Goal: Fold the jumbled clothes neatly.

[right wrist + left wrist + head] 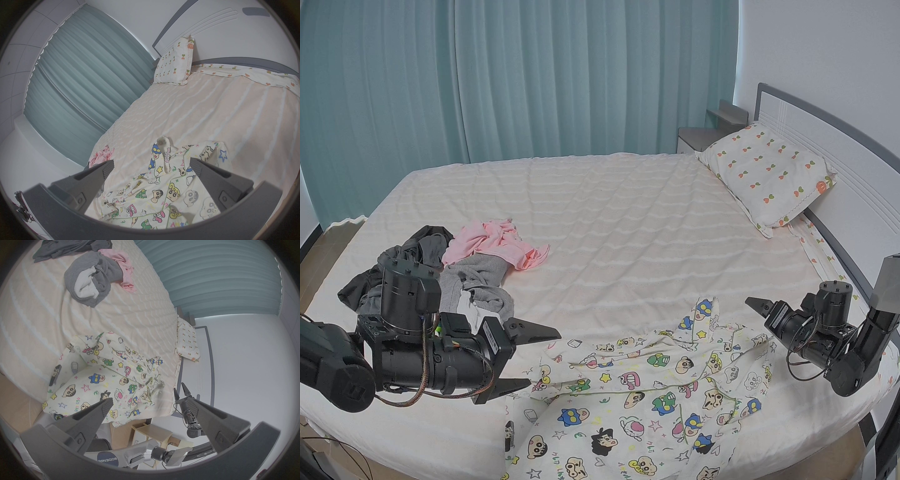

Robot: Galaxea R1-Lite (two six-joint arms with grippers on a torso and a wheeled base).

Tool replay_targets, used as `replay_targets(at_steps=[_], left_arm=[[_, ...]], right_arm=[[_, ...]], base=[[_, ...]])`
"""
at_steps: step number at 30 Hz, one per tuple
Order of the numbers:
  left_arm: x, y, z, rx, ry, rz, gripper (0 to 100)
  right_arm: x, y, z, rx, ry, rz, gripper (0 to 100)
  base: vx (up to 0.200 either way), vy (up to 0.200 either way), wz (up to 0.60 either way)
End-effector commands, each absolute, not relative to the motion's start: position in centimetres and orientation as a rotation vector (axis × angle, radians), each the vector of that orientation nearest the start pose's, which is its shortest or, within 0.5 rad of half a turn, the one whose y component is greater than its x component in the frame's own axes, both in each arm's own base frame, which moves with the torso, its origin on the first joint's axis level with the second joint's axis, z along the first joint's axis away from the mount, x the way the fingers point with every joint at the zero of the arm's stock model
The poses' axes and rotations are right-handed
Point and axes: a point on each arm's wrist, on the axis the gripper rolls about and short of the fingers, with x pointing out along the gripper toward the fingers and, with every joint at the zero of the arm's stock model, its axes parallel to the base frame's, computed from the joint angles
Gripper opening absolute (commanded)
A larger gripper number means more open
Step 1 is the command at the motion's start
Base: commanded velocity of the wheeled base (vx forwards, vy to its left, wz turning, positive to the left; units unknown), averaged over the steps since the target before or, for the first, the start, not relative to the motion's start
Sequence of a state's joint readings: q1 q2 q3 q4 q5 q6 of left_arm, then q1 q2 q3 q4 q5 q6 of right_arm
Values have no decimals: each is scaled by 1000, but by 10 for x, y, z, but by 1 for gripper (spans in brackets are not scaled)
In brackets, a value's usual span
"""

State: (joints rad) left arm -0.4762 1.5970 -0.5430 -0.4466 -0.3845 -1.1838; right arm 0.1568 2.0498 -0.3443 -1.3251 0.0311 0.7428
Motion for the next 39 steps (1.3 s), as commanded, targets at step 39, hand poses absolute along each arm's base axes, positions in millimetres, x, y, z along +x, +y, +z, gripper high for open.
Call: replay_targets(at_steps=[39], left_arm=[[288, -213, -17, -464, 1079, 1, 100]], right_arm=[[275, 53, 45, 690, 399, 82, 100]], base=[[0, 0, 0]])
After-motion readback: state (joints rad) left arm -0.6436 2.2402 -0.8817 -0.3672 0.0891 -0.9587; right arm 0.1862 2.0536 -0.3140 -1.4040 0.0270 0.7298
